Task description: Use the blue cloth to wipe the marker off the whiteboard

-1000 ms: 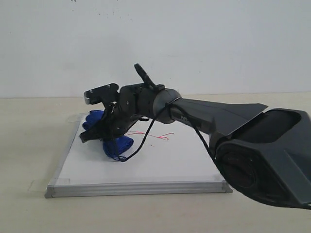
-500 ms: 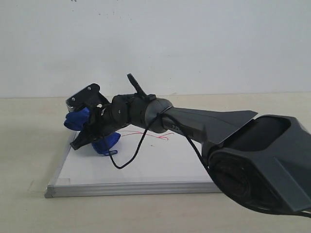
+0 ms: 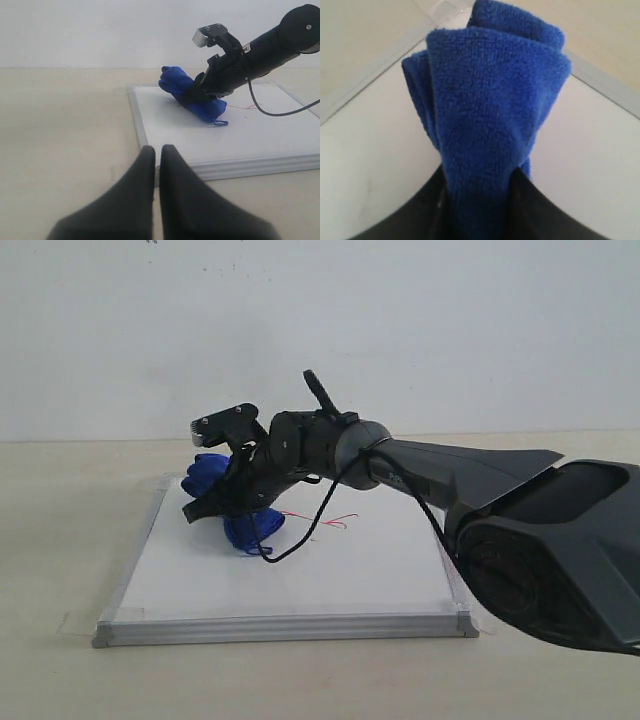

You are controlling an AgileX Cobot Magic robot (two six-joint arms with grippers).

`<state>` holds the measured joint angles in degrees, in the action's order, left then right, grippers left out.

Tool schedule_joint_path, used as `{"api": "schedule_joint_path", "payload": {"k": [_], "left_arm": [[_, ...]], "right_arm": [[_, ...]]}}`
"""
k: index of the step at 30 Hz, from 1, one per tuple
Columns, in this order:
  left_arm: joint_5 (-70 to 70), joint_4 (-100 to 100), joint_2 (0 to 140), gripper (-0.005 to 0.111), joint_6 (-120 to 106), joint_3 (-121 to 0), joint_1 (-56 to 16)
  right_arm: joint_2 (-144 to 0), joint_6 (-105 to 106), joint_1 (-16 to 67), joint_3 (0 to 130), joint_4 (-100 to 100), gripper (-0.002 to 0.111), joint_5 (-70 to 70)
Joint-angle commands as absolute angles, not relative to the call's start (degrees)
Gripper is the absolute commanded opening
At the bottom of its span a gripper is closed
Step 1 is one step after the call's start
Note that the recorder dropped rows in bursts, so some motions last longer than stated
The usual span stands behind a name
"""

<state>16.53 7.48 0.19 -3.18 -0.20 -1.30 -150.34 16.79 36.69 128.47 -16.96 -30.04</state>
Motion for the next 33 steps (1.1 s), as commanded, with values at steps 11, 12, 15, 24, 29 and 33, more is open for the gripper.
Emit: {"api": "schedule_joint_path", "payload": {"k": [11,12,15,24,29,33], "left_arm": [[16.4,7.5,0.0,0.004,-3.5,0.0,-1.2],[16.4,7.5,0.0,0.004,-3.5,0.0,-1.2],[16.4,7.5,0.0,0.004,-3.5,0.0,-1.2],[16.4,7.5,0.0,0.004,-3.5,0.0,-1.2],[16.4,7.5,0.0,0.004,-3.5,0.0,-1.2],[16.4,7.5,0.0,0.004,-3.5,0.0,-1.2]], "right_arm": [[-152.0,32.2,40.4,128.1,-27.7,0.0,-24.4],[-152.0,31.0,40.4,128.1,-26.7,0.0,-24.5],[-152.1,25.9,40.3,128.1,-22.3,0.0,-24.5],[-152.2,0.0,37.1,128.1,-12.2,0.0,-30.9],[-152.4,-5.5,36.5,128.1,-11.1,0.0,-31.4],[-152.5,-5.0,36.6,128.1,-13.7,0.0,-28.1]]}}
